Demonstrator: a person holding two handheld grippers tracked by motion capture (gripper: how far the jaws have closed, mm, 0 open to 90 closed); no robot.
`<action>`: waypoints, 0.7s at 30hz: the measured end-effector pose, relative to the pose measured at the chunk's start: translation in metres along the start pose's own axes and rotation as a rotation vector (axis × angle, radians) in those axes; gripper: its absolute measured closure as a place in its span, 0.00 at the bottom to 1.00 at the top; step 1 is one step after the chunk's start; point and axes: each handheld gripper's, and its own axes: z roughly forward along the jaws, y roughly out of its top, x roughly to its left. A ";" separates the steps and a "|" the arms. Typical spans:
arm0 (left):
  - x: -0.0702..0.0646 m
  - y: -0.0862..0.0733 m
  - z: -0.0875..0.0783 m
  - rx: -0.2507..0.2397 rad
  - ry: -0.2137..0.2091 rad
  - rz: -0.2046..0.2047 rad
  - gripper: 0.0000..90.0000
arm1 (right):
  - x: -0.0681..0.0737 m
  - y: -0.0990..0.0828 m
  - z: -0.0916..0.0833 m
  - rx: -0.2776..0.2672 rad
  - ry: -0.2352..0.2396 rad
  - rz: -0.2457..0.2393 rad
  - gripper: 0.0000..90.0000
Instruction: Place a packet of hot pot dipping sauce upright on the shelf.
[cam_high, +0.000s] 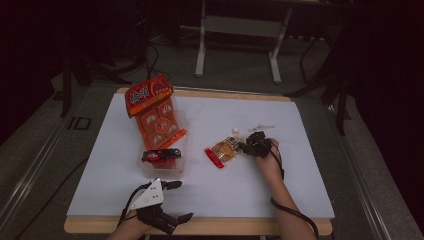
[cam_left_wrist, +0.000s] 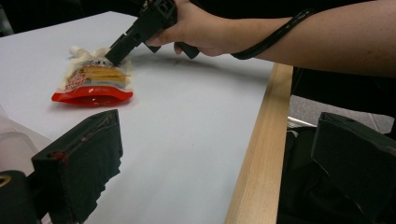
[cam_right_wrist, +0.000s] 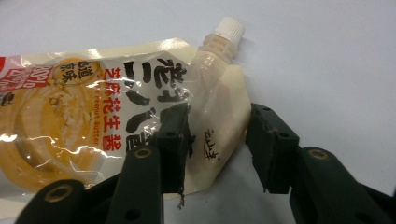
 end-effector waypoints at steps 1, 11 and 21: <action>0.000 0.000 0.000 0.000 0.000 0.000 0.03 | 0.000 0.000 0.000 0.000 0.000 0.000 0.66; 0.003 -0.001 -0.001 -0.021 0.004 -0.011 0.03 | 0.007 0.004 0.000 0.026 0.036 0.007 0.98; 0.002 0.001 -0.002 -0.074 -0.006 -0.006 0.03 | 0.014 0.011 -0.015 -0.008 0.019 -0.002 1.00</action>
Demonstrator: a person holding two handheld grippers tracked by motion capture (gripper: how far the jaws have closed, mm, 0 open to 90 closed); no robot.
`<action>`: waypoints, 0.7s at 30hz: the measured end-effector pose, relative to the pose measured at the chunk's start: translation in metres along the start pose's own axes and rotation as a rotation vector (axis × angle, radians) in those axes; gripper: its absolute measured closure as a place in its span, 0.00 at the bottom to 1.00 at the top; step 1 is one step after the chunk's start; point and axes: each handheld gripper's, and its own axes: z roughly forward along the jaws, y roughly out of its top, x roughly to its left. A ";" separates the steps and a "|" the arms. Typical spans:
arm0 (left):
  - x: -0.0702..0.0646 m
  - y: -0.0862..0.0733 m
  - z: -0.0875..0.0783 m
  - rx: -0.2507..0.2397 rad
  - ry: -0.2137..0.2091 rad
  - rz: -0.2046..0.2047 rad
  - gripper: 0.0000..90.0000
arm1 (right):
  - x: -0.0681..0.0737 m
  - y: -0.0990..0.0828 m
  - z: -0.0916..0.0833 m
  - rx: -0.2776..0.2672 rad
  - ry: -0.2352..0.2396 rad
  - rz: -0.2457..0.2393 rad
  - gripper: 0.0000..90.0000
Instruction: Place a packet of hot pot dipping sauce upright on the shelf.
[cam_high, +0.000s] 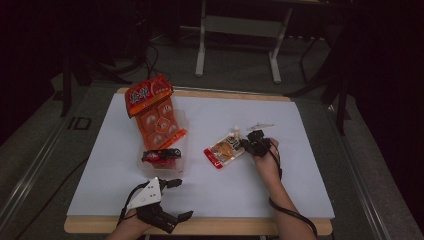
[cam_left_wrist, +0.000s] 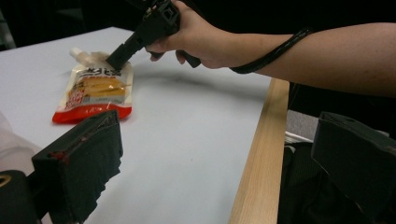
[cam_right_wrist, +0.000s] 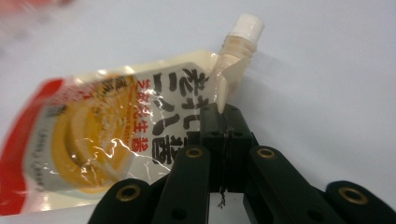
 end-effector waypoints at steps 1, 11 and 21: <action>0.000 0.000 0.000 -0.005 0.003 0.010 0.05 | 0.000 0.001 -0.003 -0.012 0.007 0.002 1.00; 0.003 0.001 -0.001 0.000 0.018 -0.005 0.06 | 0.014 0.021 -0.034 -0.131 0.090 -0.009 1.00; 0.002 0.004 -0.002 0.014 0.029 -0.038 0.05 | 0.049 0.041 -0.058 -0.217 0.209 -0.075 1.00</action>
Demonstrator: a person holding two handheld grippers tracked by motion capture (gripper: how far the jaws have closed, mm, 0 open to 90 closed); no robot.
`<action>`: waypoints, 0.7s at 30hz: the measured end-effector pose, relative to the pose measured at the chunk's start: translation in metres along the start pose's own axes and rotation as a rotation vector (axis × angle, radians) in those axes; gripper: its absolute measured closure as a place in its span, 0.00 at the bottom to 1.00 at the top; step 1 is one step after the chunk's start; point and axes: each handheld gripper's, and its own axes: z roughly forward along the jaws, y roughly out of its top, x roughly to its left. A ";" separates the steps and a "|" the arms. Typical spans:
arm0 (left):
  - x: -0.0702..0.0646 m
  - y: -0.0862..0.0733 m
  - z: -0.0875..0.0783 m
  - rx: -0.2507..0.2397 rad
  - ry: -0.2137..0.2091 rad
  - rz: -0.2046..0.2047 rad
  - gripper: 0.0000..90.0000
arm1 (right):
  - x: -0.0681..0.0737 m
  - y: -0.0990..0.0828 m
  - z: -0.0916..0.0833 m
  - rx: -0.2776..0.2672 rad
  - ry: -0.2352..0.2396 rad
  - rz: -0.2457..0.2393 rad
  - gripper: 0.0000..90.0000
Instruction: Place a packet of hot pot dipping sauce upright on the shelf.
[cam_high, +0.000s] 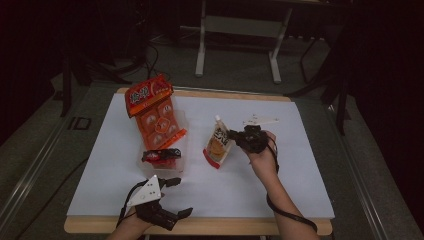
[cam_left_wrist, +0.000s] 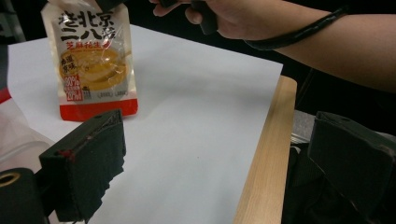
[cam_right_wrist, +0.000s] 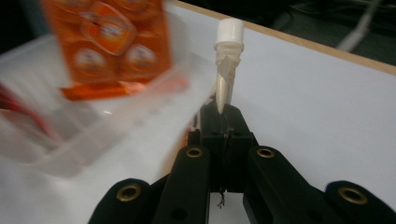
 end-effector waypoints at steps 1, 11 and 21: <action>0.000 0.000 -0.001 -0.001 0.000 -0.005 0.05 | 0.004 0.002 0.000 -0.005 0.014 -0.009 1.00; 0.001 0.006 -0.005 -0.016 0.036 -0.004 0.05 | 0.037 0.015 -0.013 -0.029 0.123 -0.078 1.00; 0.001 0.023 -0.007 -0.029 0.025 0.009 0.05 | 0.056 0.016 -0.046 -0.037 0.225 -0.137 1.00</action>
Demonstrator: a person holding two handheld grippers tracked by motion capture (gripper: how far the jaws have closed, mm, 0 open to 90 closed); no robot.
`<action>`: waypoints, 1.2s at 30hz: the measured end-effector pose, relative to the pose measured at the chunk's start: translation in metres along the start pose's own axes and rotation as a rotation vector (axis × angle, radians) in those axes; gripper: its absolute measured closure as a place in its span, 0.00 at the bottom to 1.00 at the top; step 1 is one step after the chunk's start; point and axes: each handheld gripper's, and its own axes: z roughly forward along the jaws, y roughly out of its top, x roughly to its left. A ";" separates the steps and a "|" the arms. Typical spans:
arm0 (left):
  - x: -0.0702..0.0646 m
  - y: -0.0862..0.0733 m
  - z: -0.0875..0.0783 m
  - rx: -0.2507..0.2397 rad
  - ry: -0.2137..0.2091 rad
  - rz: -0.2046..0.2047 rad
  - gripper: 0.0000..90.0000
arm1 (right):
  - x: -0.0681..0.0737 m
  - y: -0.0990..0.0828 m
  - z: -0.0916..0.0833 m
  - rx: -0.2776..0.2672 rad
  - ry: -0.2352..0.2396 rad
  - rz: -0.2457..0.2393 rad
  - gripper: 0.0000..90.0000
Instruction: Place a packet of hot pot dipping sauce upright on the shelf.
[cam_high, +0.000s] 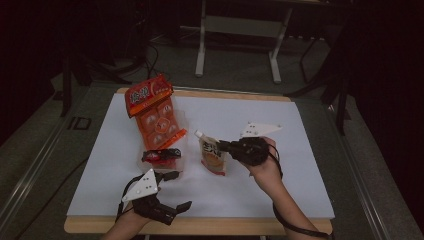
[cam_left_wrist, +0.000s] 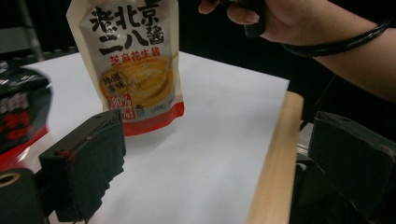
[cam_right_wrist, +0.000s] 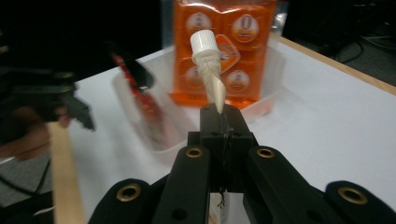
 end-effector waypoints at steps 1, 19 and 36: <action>0.000 0.002 0.000 0.004 -0.002 0.003 0.05 | 0.003 -0.001 -0.002 0.004 0.012 -0.004 1.00; 0.003 0.032 0.004 -0.028 -0.057 0.081 0.25 | 0.058 -0.009 -0.034 -0.017 0.212 -0.087 1.00; 0.010 0.042 0.018 0.000 -0.191 0.092 0.84 | 0.067 -0.009 -0.036 -0.023 0.264 -0.116 1.00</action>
